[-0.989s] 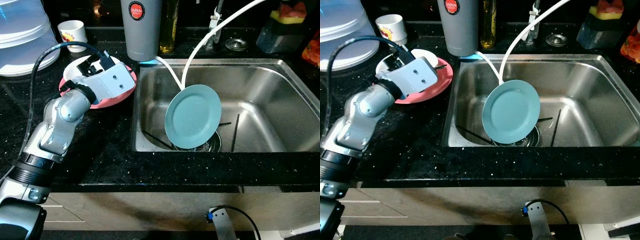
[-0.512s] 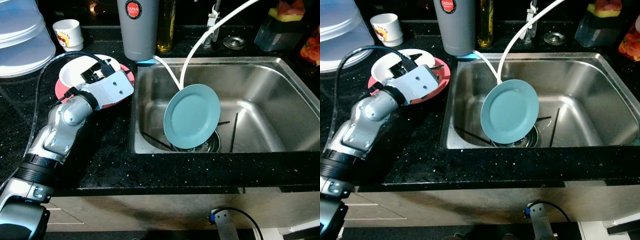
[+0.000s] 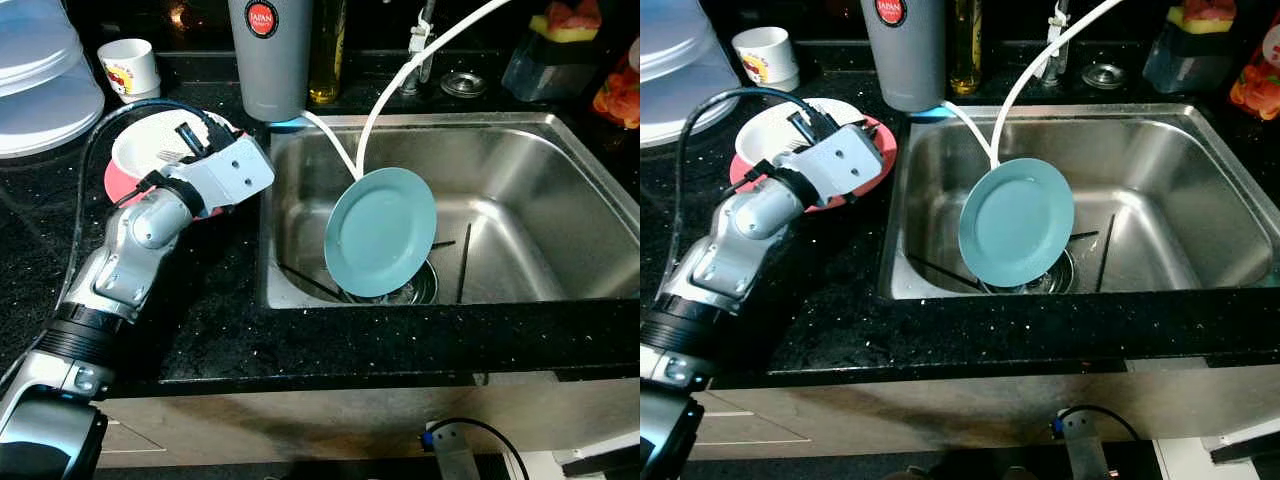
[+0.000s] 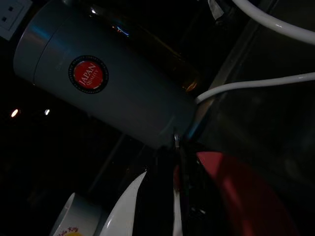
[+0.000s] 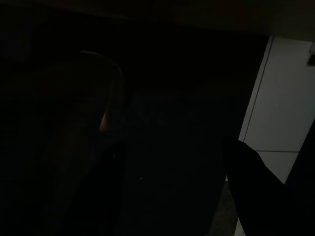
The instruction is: Kitchen organization
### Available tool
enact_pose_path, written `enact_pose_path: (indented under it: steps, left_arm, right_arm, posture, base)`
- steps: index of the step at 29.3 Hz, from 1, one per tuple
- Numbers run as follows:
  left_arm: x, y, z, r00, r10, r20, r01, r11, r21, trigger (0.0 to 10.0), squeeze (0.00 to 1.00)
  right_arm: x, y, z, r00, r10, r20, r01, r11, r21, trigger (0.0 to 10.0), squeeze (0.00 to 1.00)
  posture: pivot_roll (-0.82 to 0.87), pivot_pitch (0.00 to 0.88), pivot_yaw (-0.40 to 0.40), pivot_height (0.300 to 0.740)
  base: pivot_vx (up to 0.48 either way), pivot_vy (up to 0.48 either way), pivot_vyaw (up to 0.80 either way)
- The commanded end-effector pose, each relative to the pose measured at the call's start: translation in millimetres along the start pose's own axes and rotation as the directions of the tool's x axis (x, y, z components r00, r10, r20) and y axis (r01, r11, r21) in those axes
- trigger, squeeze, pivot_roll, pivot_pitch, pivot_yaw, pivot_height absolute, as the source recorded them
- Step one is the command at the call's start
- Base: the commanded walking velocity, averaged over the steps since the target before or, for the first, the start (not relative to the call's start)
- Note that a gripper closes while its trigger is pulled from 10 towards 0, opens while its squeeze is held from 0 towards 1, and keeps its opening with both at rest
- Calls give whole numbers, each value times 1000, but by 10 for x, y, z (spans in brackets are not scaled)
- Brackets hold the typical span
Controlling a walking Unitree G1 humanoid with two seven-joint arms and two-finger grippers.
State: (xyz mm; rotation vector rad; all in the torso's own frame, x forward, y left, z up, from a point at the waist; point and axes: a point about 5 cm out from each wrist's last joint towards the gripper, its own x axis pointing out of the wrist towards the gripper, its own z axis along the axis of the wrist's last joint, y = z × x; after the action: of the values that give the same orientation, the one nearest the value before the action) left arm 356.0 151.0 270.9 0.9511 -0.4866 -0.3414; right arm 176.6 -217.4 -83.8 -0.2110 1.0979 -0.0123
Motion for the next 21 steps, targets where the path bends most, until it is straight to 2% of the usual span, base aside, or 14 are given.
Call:
enact_pose_path:
  steps: [1,10,15,16,19,20,21]
  left_arm:
    - [8,-15,-6,1000,-12,-1,12,1000,4,0,0]
    - [3,27,10,1000,7,3,-7,1000,8,0,0]
    - [1,159,74,998,54,26,-54,998,14,0,0]
    - [7,259,136,995,90,51,-91,996,13,0,0]
    - [7,259,136,995,90,51,-91,996,13,0,0]
    - [12,362,194,989,129,73,-130,992,4,0,0]
    - [18,564,320,973,194,122,-196,981,0,0,0]
  right_arm:
    - [-5,-12,-64,1000,-8,-14,9,1000,18,10000,0]
    - [-3,-1,-48,1000,-8,-10,9,1000,21,10000,0]
    - [-1,12,-36,1000,-7,-7,7,1000,23,10000,0]
    - [-1,15,-31,1000,-7,-5,7,1000,24,10000,0]
    - [-1,15,-31,1000,-7,-5,7,1000,24,10000,0]
    - [0,18,-25,1000,-7,-4,7,1000,26,10000,0]
    - [1,23,-16,1000,-7,-2,7,1000,28,10000,0]
  posture:
    - [-40,166,-20,740]
    - [-31,158,-17,740]
    - [-28,152,-14,740]
    - [-26,151,-13,740]
    - [-26,151,-13,740]
    - [-24,150,-13,740]
    - [-18,147,-11,740]
  base:
    - [0,0,0]
    - [0,0,0]
    - [0,0,0]
    - [0,0,0]
    - [0,0,0]
    - [0,0,0]
    - [0,0,0]
